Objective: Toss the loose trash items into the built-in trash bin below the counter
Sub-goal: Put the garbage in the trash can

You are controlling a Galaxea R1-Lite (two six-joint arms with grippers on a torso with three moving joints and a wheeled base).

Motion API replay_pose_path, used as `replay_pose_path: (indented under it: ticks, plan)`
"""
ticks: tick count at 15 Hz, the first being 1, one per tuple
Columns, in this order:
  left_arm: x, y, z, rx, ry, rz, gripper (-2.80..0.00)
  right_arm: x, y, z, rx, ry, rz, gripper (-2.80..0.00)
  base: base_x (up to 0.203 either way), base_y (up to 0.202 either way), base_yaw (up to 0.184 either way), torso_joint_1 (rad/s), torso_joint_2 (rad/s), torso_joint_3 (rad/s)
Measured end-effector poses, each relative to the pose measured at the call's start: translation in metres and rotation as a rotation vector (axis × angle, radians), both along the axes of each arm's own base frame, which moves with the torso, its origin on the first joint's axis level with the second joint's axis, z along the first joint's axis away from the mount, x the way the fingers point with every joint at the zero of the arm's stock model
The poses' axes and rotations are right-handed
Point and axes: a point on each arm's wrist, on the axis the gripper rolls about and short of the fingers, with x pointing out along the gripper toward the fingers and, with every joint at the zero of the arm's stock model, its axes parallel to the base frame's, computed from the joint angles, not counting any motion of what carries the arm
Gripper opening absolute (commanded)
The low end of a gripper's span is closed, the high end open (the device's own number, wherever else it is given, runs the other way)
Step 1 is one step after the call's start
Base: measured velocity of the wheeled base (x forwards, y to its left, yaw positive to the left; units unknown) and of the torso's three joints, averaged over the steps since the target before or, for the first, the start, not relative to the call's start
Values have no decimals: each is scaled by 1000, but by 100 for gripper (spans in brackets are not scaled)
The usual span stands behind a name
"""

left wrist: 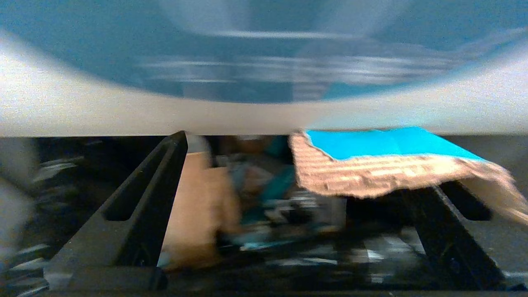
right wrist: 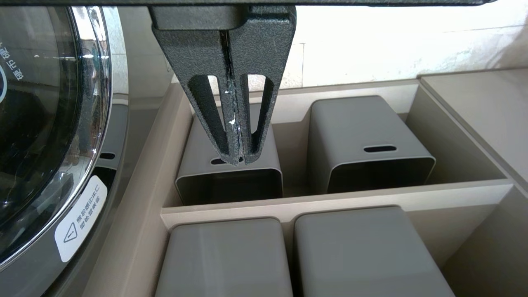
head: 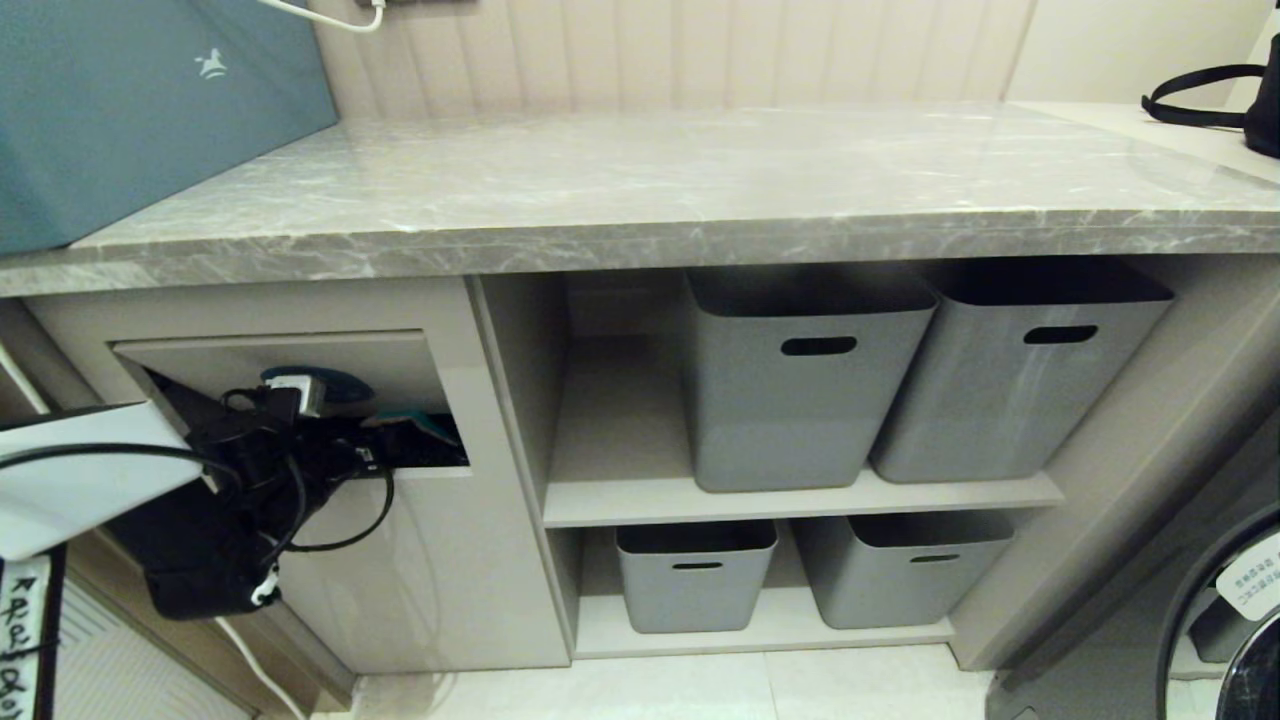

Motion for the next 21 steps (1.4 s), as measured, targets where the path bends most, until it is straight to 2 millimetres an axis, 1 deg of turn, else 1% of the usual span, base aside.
replay_pose_path:
  ticks: [2,4,10,15,16,19,20,21]
  plan:
    - [-2,12,1,0,-3,33,0,0,0,0,0,0,0,-280,0,0,0,0,0,0]
    - [-3,19,3,1,-5,54,0,0,0,0,0,0,0,-280,0,0,0,0,0,0]
    - [0,22,10,26,-35,59,0,0,0,0,0,0,0,-280,0,0,0,0,0,0]
    - [0,22,8,28,-19,62,0,0,0,0,0,0,0,-280,0,0,0,0,0,0]
    - [-2,21,5,22,-7,41,0,0,0,0,0,0,0,-280,0,0,0,0,0,0]
    - [-3,17,5,-39,0,-126,0,0,0,0,0,0,0,-280,0,0,0,0,0,0]
    - [-3,17,5,-36,-3,-140,0,0,0,0,0,0,0,-280,0,0,0,0,0,0]
    - [-2,18,6,-17,-10,-111,0,0,0,0,0,0,0,-280,0,0,0,0,0,0]
